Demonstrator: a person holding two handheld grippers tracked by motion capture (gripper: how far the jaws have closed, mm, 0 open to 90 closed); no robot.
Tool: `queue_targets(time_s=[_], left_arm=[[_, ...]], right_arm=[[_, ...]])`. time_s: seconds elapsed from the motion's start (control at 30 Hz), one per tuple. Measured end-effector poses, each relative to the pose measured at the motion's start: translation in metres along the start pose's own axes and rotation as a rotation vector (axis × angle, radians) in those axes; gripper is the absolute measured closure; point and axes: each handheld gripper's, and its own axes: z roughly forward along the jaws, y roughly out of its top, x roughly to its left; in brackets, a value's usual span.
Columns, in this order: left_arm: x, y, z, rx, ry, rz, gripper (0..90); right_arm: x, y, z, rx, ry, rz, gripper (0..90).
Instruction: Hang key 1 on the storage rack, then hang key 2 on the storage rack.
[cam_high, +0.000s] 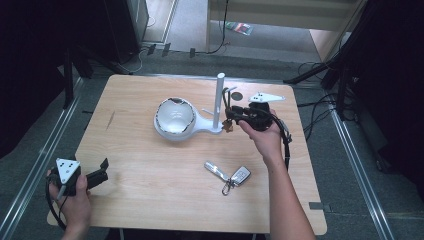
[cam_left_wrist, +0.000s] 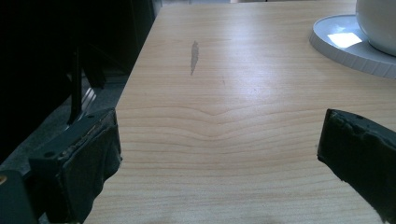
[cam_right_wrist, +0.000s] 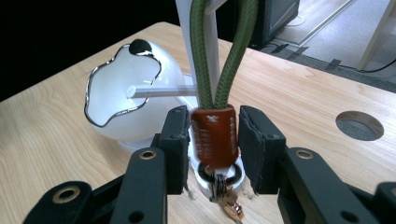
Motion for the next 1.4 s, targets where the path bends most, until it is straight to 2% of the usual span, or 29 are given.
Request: queue_targets(time_s=[0.2,0.43,0.67,0.8,0.93,1.07,1.23,1.3,1.37,1.4], left_arm=[[0.0,0.0,0.0,0.0,-0.002,-0.002,0.0],[0.0,0.0,0.0,0.002,-0.003,0.0,0.0],[0.0,0.0,0.0,0.001,-0.015,0.005,0.0],[-0.002,0.0,0.0,0.006,-0.014,0.024,0.0],[-0.002,0.0,0.0,0.005,-0.009,0.024,0.0],[-0.004,0.0,0.0,0.003,-0.004,0.032,0.0],[-0.006,0.0,0.0,0.01,0.0,0.059,0.0],[-0.007,0.0,0.0,0.007,0.006,0.063,0.0],[-0.007,0.0,0.0,0.01,0.005,0.064,0.0],[-0.007,0.0,0.0,0.007,0.003,0.061,0.0]], right_arm=[[0.0,-0.002,-0.005,-0.022,-0.02,0.022,63.9],[0.007,-0.008,-0.016,0.032,-0.055,-0.01,63.8],[0.024,-0.017,-0.026,0.062,-0.063,-0.041,63.1],[0.035,-0.025,-0.028,0.105,-0.095,-0.07,62.0],[0.045,-0.033,-0.029,0.135,-0.092,-0.088,60.9],[0.058,-0.038,-0.033,0.151,-0.13,-0.122,59.1],[0.071,-0.044,-0.037,0.177,-0.118,-0.145,57.5],[0.073,-0.045,-0.036,0.209,-0.103,-0.146,55.5],[0.078,-0.047,-0.034,0.266,-0.111,-0.156,53.7],[0.078,-0.047,-0.034,0.266,-0.111,-0.156,53.7]])
